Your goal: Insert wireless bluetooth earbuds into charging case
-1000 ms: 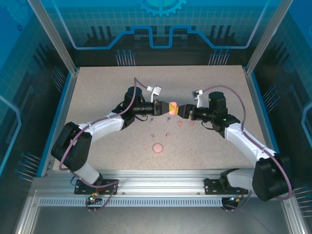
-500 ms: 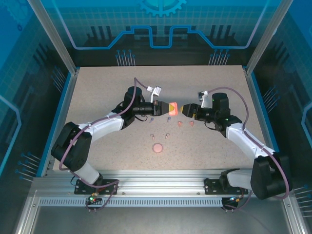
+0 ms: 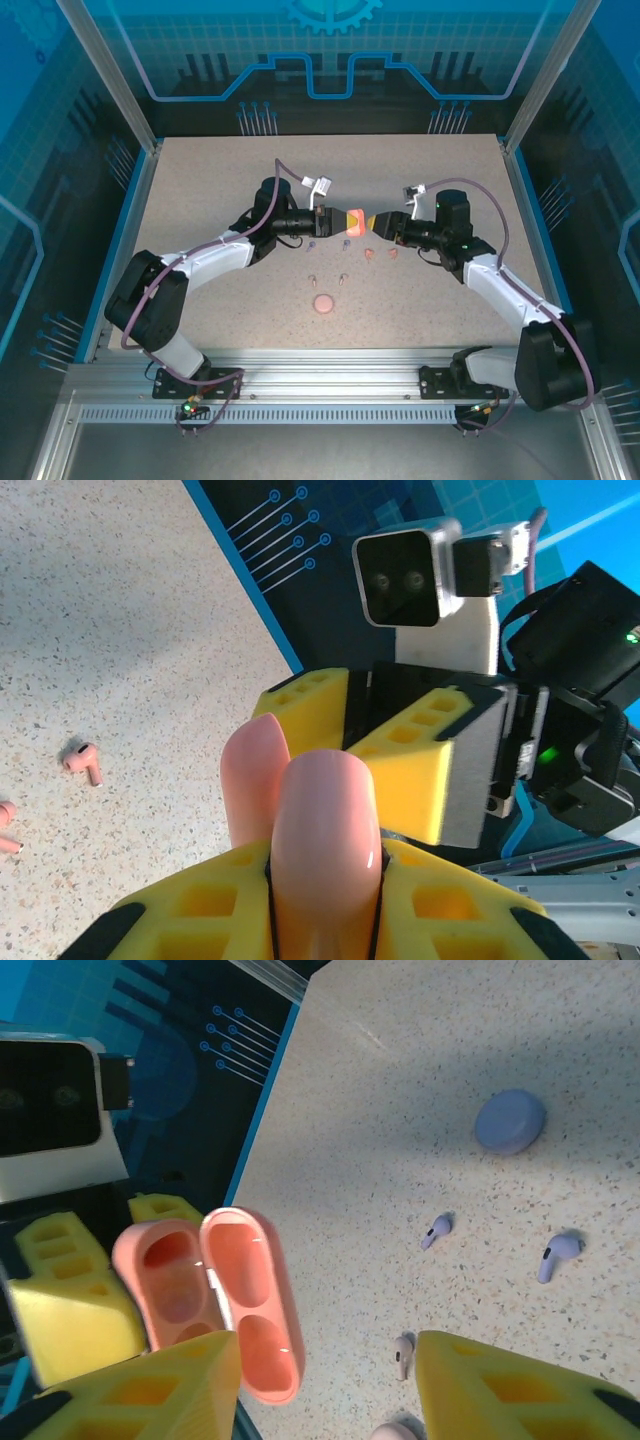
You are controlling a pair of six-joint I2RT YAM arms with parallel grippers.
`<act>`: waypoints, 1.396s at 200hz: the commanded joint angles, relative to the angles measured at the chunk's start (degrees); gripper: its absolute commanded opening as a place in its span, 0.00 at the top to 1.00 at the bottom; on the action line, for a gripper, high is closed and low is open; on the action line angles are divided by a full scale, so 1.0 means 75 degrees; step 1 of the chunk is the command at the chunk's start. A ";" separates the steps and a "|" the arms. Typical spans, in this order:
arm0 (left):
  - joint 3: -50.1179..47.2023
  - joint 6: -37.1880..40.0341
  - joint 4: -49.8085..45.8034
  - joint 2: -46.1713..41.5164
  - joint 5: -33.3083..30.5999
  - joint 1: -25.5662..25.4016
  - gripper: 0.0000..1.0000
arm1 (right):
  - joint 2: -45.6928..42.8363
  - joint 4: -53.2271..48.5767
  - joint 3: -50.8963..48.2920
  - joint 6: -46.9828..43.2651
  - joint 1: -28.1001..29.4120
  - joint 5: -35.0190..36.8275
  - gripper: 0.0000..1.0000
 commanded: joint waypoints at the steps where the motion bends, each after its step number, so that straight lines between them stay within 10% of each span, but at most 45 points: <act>1: 0.0190 -0.0131 0.0437 0.0067 0.0215 -0.0015 1.00 | 0.0185 0.0368 0.0034 0.0127 0.0174 -0.0239 0.53; 128: 0.0150 -0.0232 0.0611 0.0075 0.0199 -0.0034 1.00 | 0.0630 0.1162 0.0118 0.0488 0.0450 -0.0533 0.67; 180: 0.0021 -0.0260 0.0707 0.0068 0.0164 -0.0053 1.00 | 0.0604 0.1743 0.0051 0.0725 0.0450 -0.0751 1.00; 222: -0.0002 -0.0277 0.0716 0.0092 0.0044 -0.0076 1.00 | 0.0489 0.1383 0.0128 0.0567 0.0460 -0.0552 1.00; 251: -0.0053 -0.0058 0.0309 -0.0073 -0.0524 -0.0045 0.34 | 0.0474 0.0166 0.0398 0.0251 0.0424 0.0061 1.00; 279: 0.0025 0.0272 -0.0229 -0.0411 -0.0695 0.0233 0.08 | 0.0517 -0.0719 0.0695 -0.0155 0.0330 0.0503 1.00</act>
